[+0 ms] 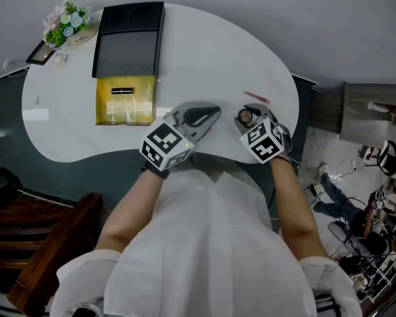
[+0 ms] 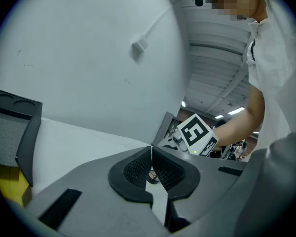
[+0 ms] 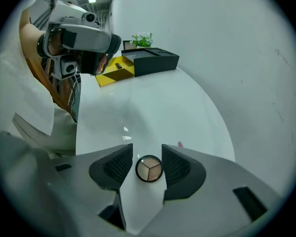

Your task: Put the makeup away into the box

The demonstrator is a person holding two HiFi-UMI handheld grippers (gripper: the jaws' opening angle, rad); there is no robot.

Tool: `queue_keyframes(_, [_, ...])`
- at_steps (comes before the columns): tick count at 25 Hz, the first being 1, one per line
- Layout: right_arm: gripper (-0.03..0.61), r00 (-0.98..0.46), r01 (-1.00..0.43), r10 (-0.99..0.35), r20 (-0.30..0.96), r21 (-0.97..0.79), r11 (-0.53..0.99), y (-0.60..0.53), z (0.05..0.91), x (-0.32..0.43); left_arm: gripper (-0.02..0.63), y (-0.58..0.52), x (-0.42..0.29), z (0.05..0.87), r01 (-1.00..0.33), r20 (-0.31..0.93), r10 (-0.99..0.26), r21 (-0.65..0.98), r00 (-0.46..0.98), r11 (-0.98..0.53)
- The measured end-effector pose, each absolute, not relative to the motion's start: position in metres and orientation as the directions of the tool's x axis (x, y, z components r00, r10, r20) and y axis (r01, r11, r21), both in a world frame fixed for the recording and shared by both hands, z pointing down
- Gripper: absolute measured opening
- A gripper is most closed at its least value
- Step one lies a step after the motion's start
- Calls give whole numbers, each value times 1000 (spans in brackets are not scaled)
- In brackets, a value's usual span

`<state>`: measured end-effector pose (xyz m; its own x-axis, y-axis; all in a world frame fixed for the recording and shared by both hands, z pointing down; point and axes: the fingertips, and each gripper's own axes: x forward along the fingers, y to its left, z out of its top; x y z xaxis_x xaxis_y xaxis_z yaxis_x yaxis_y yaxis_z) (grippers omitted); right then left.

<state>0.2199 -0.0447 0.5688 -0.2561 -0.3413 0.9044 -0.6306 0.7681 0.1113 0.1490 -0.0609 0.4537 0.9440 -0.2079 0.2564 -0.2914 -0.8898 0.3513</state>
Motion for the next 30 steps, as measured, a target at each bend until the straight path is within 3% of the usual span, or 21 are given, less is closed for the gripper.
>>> queue_keyframes(10, [198,-204,-565,-261,944,104,818,-31,600,245,20,-55,165,466,-326,262,-239,372,935,-869])
queue_keyframes(30, [198,-185,-554,-191,964,59,831,-33,612,247,20,-61,155,466,-343,258,-259,371,931,-863])
